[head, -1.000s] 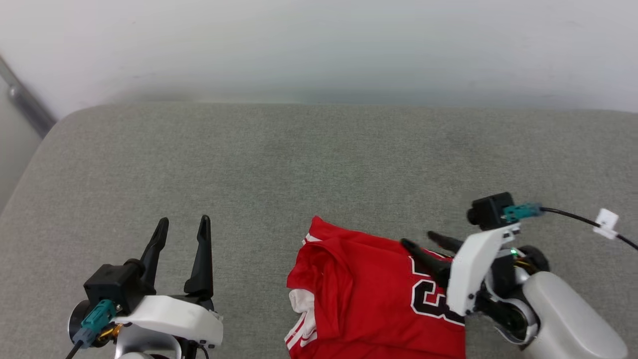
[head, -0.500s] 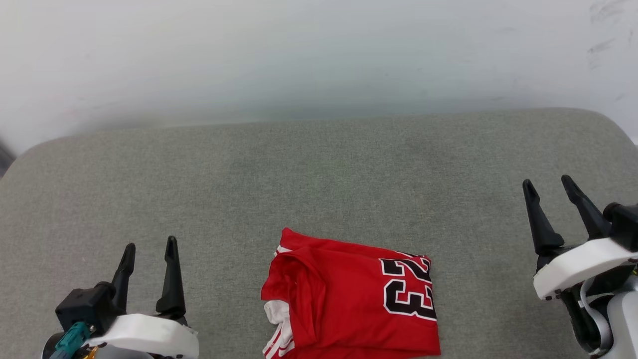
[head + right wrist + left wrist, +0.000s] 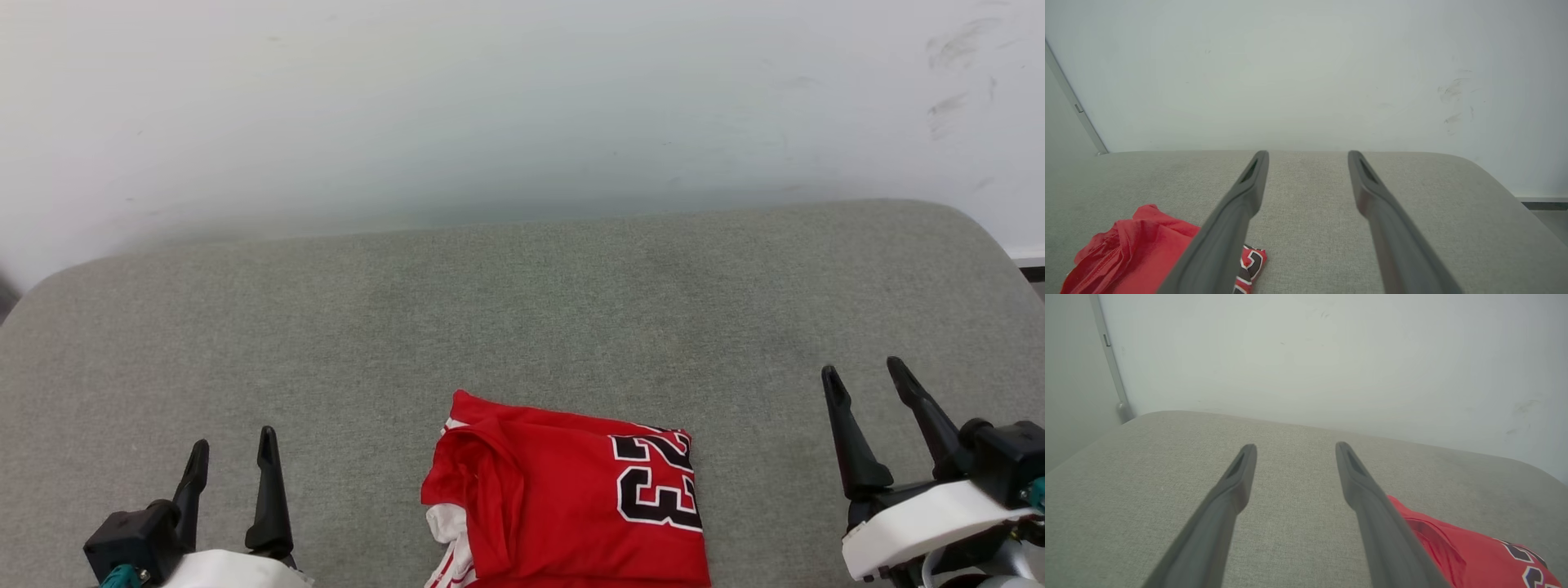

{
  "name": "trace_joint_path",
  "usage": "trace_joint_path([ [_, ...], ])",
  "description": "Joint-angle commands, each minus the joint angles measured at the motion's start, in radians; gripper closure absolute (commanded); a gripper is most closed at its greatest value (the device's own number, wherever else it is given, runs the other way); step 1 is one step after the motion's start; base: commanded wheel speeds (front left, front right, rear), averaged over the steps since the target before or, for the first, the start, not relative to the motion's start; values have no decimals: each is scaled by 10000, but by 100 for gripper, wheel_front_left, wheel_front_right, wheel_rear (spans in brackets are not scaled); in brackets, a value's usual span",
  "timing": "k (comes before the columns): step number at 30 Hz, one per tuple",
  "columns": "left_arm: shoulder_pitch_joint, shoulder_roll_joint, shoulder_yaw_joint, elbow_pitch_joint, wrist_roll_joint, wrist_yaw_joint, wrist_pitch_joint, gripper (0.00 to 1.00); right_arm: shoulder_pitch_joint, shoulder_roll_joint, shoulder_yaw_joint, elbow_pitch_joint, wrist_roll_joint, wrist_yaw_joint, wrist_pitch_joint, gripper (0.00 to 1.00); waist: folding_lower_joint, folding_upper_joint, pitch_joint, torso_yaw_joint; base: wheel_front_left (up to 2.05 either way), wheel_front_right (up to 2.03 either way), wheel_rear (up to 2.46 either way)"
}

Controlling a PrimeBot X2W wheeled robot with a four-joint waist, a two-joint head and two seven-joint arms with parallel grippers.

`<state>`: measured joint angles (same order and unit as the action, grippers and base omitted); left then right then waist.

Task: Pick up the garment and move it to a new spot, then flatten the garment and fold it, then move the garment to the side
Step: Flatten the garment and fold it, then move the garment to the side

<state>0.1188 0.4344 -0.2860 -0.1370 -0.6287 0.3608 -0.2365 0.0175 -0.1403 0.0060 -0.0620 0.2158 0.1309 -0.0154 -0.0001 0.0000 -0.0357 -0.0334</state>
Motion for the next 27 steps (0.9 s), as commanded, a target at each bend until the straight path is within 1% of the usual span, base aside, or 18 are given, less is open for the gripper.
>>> trace_joint_path([
  [1,127,45,1,3,32,6,-48,0,159,88,-47,-153,-6,-3,73,0,1,0,-3,-10,0,0,0],
  [10,49,47,-36,-58,-2,15,-31,0,294,264,-233,-538,240,-3,427,0,1,0,26,21,0,0,0],
  [13,-45,26,-12,-95,-2,-12,-66,0,293,372,-390,-558,597,-3,613,0,1,0,74,43,0,0,0],
  [14,-88,8,7,-111,-2,-28,-75,0,287,449,-533,-505,932,-3,746,0,1,0,97,57,0,0,0],
  [16,-174,-37,24,-125,8,-61,-101,0,268,573,-862,-244,1963,-3,1265,0,1,0,163,120,0,0,0],
  [19,-274,-132,18,-137,79,-106,-137,0,138,499,-1581,215,3193,-3,2068,0,1,0,251,285,0,0,0],
  [21,-341,-196,20,-158,136,-147,-166,0,48,254,-2035,665,4029,-3,2774,0,1,0,321,443,0,0,0],
  [23,-488,-250,28,-204,208,-185,-207,0,-2,-119,-2323,1177,4578,-3,3519,0,1,0,448,613,0,0,0],
  [27,-733,-421,-10,-257,354,-329,-232,0,-147,-613,-2338,2210,5774,-2,5004,0,1,0,800,1001,0,0,0],
])
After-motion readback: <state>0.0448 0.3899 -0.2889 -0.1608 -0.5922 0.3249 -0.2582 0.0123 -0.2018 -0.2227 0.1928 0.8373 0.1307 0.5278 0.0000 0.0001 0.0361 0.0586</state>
